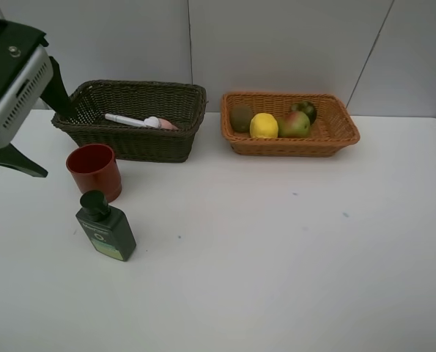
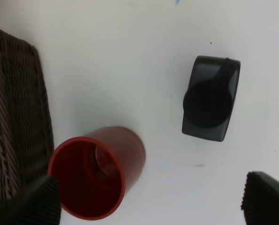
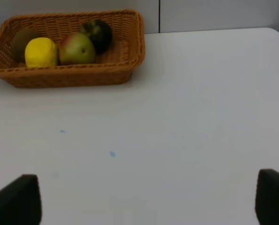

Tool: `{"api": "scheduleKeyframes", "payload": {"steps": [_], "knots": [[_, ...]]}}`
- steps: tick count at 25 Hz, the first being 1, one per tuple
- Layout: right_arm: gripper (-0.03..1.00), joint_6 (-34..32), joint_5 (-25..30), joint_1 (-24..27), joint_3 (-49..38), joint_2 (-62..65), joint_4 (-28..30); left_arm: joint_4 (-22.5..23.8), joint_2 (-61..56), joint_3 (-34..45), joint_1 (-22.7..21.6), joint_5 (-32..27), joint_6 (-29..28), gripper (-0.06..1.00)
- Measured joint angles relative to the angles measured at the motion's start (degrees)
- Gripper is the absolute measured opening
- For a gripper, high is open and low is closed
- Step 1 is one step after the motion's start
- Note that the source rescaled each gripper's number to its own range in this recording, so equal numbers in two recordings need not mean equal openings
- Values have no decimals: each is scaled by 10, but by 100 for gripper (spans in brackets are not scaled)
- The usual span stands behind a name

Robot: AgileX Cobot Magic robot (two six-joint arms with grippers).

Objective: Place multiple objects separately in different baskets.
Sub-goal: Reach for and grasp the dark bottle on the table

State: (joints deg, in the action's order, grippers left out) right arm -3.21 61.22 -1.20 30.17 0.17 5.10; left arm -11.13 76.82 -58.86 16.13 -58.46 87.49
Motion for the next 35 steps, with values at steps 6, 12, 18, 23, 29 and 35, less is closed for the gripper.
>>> {"api": "scheduleKeyframes", "payload": {"steps": [6,12,18,23,29,35], "knots": [[100,0,0,0,0,0,0,1,22,0,0,0,18,100],[100,0,0,0,0,0,0,7,45,0,7,0,45,100],[100,0,0,0,0,0,0,17,72,0,45,-3,49,100],[100,0,0,0,0,0,0,17,93,0,65,-2,49,100],[100,0,0,0,0,0,0,9,104,0,66,8,48,100],[100,0,0,0,0,0,0,8,117,0,66,33,48,100]]}}
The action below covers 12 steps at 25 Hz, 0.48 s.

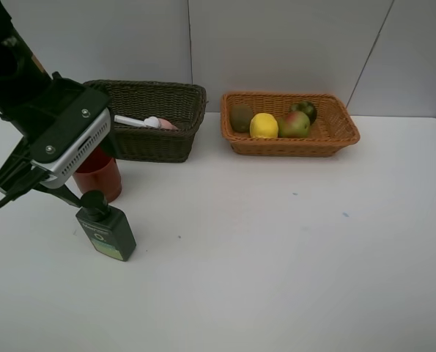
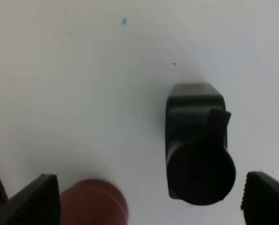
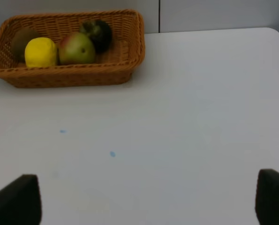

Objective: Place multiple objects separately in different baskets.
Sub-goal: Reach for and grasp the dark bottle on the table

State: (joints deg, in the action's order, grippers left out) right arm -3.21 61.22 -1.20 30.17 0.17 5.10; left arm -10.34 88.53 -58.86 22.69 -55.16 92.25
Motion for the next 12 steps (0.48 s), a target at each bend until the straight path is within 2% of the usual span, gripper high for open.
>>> {"api": "scheduleKeyframes", "payload": {"steps": [12], "knots": [[100,0,0,0,0,0,0,-21,33,18,0,1,0,100]]}}
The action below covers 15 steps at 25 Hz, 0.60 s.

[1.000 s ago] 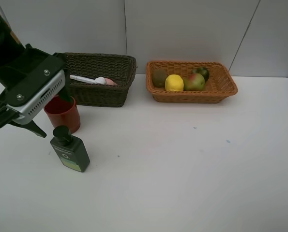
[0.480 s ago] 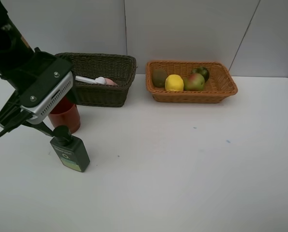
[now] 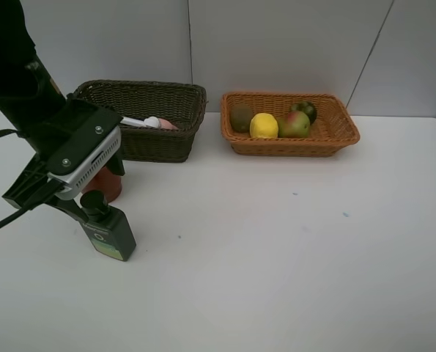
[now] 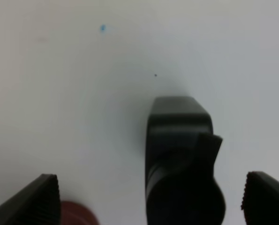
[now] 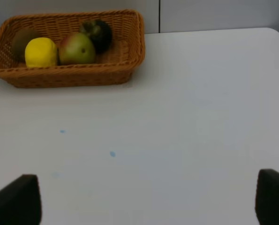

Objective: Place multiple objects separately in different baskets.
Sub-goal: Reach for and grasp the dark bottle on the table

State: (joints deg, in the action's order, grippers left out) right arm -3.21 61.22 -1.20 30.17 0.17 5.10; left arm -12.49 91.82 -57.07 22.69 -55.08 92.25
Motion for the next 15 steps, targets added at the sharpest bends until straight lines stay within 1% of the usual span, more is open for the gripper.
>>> {"api": "scheduleKeyframes", "payload": {"steps": [7,15], "knots": [[100,0,0,0,0,0,0,-5,9,41,0,6,4,100],[100,0,0,0,0,0,0,-4,27,54,0,47,19,100]]}}
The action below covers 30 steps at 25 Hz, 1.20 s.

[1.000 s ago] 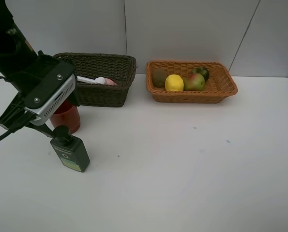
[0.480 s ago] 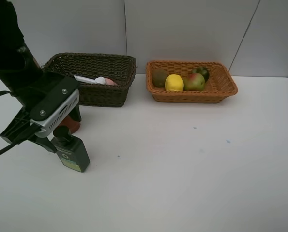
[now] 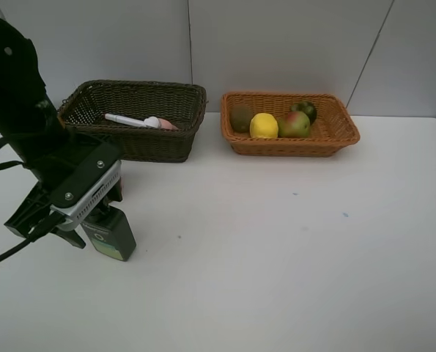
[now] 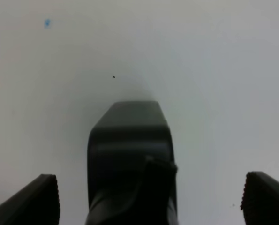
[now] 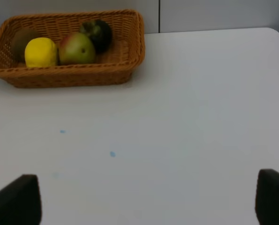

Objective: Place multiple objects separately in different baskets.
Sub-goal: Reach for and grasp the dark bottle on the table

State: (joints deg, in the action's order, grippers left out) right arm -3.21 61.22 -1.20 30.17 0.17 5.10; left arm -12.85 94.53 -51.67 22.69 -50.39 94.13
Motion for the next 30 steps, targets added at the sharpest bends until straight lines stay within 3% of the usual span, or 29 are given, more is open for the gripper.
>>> {"api": "scheduleKeyframes", "payload": {"steps": [26,28,30], "knots": [[100,0,0,0,0,0,0,0,70,-5,0,38,10,99],[100,0,0,0,0,0,0,0,70,-5,0,38,10,94],[100,0,0,0,0,0,0,0,70,-5,0,38,10,79]]}}
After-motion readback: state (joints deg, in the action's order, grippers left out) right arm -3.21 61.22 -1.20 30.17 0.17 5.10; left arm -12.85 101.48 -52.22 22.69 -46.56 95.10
